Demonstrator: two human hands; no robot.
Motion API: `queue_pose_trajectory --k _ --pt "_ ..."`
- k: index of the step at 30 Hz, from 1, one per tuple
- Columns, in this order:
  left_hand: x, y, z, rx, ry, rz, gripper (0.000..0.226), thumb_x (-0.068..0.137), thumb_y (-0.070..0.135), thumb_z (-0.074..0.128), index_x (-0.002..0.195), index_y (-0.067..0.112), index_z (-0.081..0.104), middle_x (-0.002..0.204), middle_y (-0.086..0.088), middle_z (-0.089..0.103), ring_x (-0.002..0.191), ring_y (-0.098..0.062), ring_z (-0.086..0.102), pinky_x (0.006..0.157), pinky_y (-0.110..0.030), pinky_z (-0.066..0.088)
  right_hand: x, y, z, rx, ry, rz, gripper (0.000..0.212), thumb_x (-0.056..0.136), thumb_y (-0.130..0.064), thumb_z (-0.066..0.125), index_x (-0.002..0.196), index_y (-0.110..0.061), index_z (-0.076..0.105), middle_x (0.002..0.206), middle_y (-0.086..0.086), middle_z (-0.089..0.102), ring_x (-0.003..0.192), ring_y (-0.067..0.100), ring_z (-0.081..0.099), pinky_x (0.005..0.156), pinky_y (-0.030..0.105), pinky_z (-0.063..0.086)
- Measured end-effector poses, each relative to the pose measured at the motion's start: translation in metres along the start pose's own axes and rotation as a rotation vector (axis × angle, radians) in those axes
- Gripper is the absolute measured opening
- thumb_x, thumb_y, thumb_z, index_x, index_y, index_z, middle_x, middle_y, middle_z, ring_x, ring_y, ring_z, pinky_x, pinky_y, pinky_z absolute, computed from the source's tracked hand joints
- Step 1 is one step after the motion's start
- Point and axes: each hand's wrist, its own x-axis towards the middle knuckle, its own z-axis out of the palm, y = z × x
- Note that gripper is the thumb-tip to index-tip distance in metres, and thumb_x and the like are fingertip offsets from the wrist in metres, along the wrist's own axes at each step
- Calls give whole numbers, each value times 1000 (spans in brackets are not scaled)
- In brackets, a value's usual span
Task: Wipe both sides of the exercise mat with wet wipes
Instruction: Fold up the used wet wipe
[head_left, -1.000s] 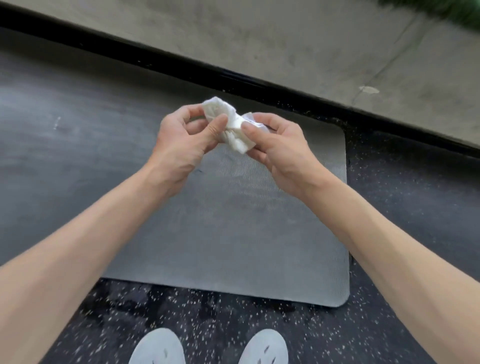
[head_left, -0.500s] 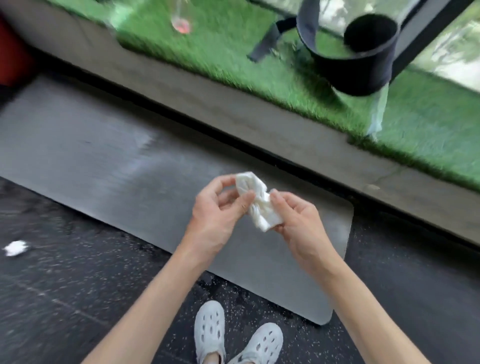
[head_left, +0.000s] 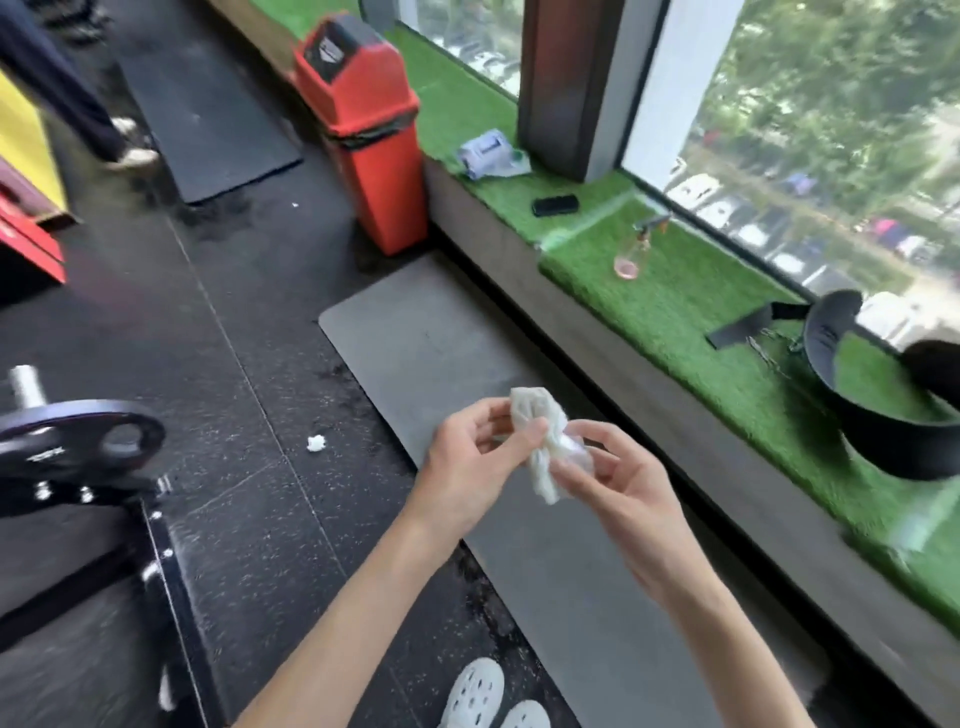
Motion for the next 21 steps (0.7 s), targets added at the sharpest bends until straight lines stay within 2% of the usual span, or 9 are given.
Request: queue_pose_trajectory --k 2,4,5,8,13,16,18,21 --pt "-12 10 -16 -33 73 22 15 86 27 69 100 21 70 97 2 76 95 -13 71 86 -22 54 10 -11 18 -35 -64 -14 18 80 -30 66 98 -26 66 77 2 69 74 19 51 73 35 36" --pt "-24 20 -35 -66 140 47 27 79 35 68 100 19 71 96 1 76 93 -11 71 82 -18 52 18 -20 39 -70 -141 -41 17 83 -36 65 97 -26 67 72 0 63 71 16 47 68 31 35" --pt "-30 23 -45 -74 179 59 29 77 36 68 100 18 71 96 0 76 91 -10 71 80 -15 51 23 -23 50 -85 -180 -52 17 86 -36 65 97 -23 67 70 -1 62 69 14 47 65 27 36" --pt "-46 31 -78 -87 275 78 27 75 33 69 97 17 71 94 1 77 88 -8 71 78 -15 51 33 -27 86 -83 -295 -55 8 94 -14 60 100 -10 64 69 -2 67 61 4 55 60 15 41" --pt "-55 39 -137 -109 393 86 26 74 31 69 97 18 71 92 4 77 89 -8 72 78 -16 51 52 -35 150 -115 -395 -25 11 96 -16 56 98 -9 65 76 -1 72 64 7 57 62 14 43" --pt "-51 42 -182 -131 448 97 23 78 29 69 98 20 72 94 1 77 92 -13 72 86 -27 54 72 -43 196 -154 -430 -11 17 99 -20 54 98 -8 66 80 2 73 69 9 57 63 14 42" --pt "-46 43 -218 -139 464 96 17 85 21 68 102 19 72 97 -1 76 95 -17 72 90 -33 54 89 -47 231 -162 -436 -3 21 99 -22 53 95 -5 65 79 4 72 68 9 59 64 16 43" --pt "-36 46 -277 -152 470 90 18 91 8 64 107 16 70 99 -2 76 97 -19 72 92 -36 55 119 -48 284 -166 -443 32 26 99 -23 52 88 -2 65 74 1 67 65 9 55 62 18 42"
